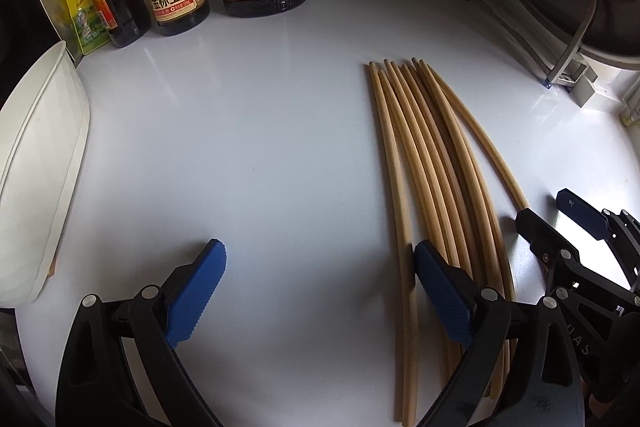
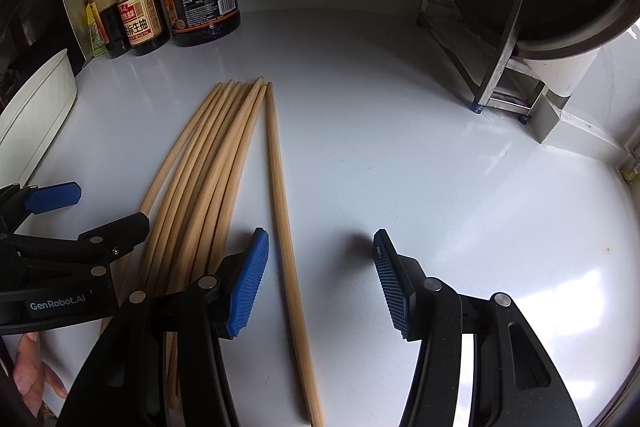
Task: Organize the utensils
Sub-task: 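Close the left tool on one chopstick while the right tool grasps another chopstick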
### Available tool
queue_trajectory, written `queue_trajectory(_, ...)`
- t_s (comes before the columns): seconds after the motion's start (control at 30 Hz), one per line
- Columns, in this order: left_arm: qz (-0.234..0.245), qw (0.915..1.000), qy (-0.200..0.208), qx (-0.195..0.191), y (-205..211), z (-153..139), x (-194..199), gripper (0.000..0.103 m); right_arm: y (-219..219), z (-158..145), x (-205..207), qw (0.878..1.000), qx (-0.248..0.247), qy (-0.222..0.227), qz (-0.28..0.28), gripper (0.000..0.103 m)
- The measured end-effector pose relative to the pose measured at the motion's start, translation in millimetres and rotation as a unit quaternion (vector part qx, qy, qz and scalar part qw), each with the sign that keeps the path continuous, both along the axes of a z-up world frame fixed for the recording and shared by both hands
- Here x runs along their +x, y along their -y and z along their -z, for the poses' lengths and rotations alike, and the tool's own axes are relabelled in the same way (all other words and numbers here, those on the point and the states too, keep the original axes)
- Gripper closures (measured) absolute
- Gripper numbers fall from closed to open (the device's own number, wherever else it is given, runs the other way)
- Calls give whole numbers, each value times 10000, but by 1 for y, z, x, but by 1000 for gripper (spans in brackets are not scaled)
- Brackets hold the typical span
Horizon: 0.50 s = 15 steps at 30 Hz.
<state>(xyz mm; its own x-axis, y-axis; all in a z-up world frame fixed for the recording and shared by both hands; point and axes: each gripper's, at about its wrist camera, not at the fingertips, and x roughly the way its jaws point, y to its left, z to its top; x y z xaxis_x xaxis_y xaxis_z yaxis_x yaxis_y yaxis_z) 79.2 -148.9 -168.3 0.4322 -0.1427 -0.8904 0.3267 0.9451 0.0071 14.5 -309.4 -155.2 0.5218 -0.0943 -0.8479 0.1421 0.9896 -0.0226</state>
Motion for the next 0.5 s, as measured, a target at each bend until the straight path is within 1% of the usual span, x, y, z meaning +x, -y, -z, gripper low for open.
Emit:
queue_trajectory(0.07, 28, 10000, 61, -10, 0, -1, -1, 15, -3, 0, 1, 10000, -3, 15, -74, 52)
queue_trajectory(0.13, 85, 9999, 121, -27, 2, -3, -3, 24, -6, 0, 2, 9999, 1, 12, -169, 52)
queue_trajectory(0.17, 118, 9998, 138, -37, 4, -4, -3, 27, -8, 0, 2, 9998, 11, 12, -213, 52)
queue_trajectory(0.23, 191, 9997, 171, -44, 6, -6, -5, 39, -11, -1, 2, 9996, 29, 11, -281, 57)
queue_trajectory(0.27, 217, 9996, 188, -49, 8, -6, -6, 43, -12, -1, 2, 9995, 22, 12, -313, 62)
queue_trajectory(0.3, 242, 9995, 207, -53, 9, -7, -7, 51, -14, -2, 2, 9994, 11, 10, -340, 67)
queue_trajectory(0.33, 281, 9993, 232, -56, 10, -7, -7, 59, -15, -2, 3, 9994, 5, 8, -355, 70)
queue_trajectory(0.37, 335, 9991, 269, -52, 11, -8, -8, 64, -16, -2, 3, 9993, 5, 7, -365, 77)
queue_trajectory(0.4, 381, 9988, 293, -39, 12, -8, -9, 75, -16, -2, 3, 9993, -13, 0, -376, 85)
queue_trajectory(0.43, 418, 9987, 300, -5, 13, -9, -9, 86, -17, -2, 3, 9992, -34, -11, -389, 90)
queue_trajectory(0.47, 455, 9985, 288, 17, 15, -9, -9, 91, -18, -2, 4, 9992, -59, -27, -398, 96)
queue_trajectory(0.5, 484, 9984, 271, 41, 16, -9, -9, 95, -19, -2, 4, 9991, -64, -39, -411, 97)
